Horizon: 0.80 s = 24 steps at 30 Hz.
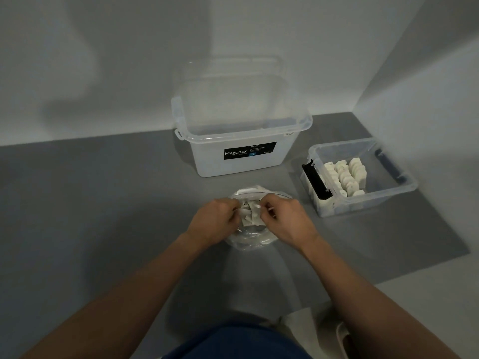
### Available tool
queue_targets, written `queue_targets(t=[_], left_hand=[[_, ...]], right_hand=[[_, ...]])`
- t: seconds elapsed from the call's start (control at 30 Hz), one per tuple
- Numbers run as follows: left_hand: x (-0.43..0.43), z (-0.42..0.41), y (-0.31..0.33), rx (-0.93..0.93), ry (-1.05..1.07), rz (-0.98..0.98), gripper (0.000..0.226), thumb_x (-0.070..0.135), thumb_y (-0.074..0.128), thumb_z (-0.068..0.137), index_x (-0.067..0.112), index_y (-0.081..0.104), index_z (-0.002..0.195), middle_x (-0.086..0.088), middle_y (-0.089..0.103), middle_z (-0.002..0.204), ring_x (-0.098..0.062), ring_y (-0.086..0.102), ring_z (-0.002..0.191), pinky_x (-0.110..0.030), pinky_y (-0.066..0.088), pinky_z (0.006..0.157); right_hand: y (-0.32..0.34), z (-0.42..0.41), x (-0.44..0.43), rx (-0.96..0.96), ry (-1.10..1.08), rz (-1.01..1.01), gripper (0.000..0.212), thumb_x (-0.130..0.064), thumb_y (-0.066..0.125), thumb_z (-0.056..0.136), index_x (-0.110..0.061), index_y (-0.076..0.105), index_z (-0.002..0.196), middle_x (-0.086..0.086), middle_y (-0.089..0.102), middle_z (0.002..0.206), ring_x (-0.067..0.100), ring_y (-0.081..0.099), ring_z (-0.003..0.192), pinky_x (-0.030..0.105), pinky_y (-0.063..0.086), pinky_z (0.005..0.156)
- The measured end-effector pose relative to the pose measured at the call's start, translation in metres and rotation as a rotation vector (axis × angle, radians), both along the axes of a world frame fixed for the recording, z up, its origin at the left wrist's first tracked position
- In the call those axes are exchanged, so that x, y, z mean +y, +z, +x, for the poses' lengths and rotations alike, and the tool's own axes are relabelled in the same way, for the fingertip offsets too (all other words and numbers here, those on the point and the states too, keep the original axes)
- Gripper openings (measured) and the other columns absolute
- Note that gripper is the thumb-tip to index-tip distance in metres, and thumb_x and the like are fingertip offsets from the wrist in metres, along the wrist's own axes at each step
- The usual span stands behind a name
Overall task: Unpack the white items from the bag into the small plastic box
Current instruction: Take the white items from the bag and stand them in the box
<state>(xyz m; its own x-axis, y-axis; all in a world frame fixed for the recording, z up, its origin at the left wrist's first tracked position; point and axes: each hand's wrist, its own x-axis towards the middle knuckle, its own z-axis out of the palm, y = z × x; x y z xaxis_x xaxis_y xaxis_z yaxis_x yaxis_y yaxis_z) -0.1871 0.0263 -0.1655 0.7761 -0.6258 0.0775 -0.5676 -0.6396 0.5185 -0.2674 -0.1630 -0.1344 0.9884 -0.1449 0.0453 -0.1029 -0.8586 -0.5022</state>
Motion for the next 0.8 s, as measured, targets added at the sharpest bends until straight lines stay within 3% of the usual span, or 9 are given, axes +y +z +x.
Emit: queue_targets(t=[0.1,0.2,0.27,0.37,0.5,0.6,0.8], left_hand=[[0.010,0.000,0.005,0.109,0.099,-0.146,0.018,0.033,0.055,0.090,0.021,0.067,0.092,0.007,0.071,0.082,-0.011,0.066,0.074,-0.027,0.053,0.068],[0.011,-0.002,0.011,0.290,0.207,-0.270,0.009,0.023,0.059,0.093,0.019,0.067,0.096,0.011,0.070,0.083,-0.002,0.067,0.075,-0.017,0.054,0.071],[0.009,0.000,0.011,0.434,0.266,-0.385,0.009,0.020,0.058,0.092,0.021,0.066,0.096,0.007,0.072,0.086,-0.008,0.071,0.077,-0.031,0.060,0.075],[0.005,-0.001,0.018,0.623,0.317,-0.532,0.018,0.011,0.053,0.095,0.015,0.068,0.105,-0.004,0.074,0.094,-0.018,0.073,0.082,-0.043,0.062,0.076],[-0.001,-0.006,0.034,0.810,0.275,-0.669,0.022,0.001,0.054,0.094,0.009,0.068,0.108,-0.013,0.074,0.098,-0.024,0.073,0.094,-0.039,0.060,0.085],[0.002,-0.008,0.039,0.973,0.176,-0.731,0.027,0.000,0.063,0.089,0.011,0.068,0.113,-0.015,0.073,0.106,-0.028,0.071,0.101,-0.037,0.057,0.090],[-0.001,-0.013,0.039,0.859,0.164,-0.723,0.028,0.006,0.075,0.085,0.010,0.070,0.113,-0.011,0.074,0.103,-0.032,0.072,0.096,-0.040,0.058,0.090]], right_hand=[[0.009,0.000,-0.002,-0.016,-0.077,0.182,0.009,-0.025,0.065,0.093,-0.022,0.070,0.100,-0.010,0.073,0.091,0.003,0.068,0.082,0.009,0.050,0.073],[0.011,0.002,-0.002,-0.055,-0.111,0.355,0.011,-0.024,0.065,0.094,-0.027,0.070,0.102,-0.013,0.075,0.092,0.002,0.071,0.084,0.027,0.059,0.081],[0.014,0.002,0.001,-0.082,-0.130,0.517,0.018,-0.019,0.065,0.096,-0.027,0.071,0.111,-0.009,0.076,0.095,0.010,0.075,0.079,0.040,0.062,0.079],[0.024,0.003,0.008,-0.107,-0.138,0.649,0.022,-0.012,0.065,0.097,-0.023,0.072,0.115,-0.004,0.077,0.096,0.014,0.076,0.077,0.042,0.062,0.081],[0.033,0.007,0.010,-0.119,-0.072,0.576,0.022,-0.018,0.067,0.095,-0.039,0.074,0.098,-0.012,0.077,0.093,0.010,0.074,0.085,0.044,0.062,0.081],[0.039,0.009,0.009,-0.104,-0.043,0.479,0.016,-0.020,0.066,0.095,-0.031,0.075,0.102,-0.014,0.076,0.092,0.005,0.073,0.083,0.040,0.062,0.081],[0.065,0.013,0.003,-0.050,0.145,0.163,0.017,-0.027,0.069,0.093,-0.023,0.076,0.108,-0.012,0.074,0.100,0.002,0.067,0.087,0.026,0.056,0.084]])
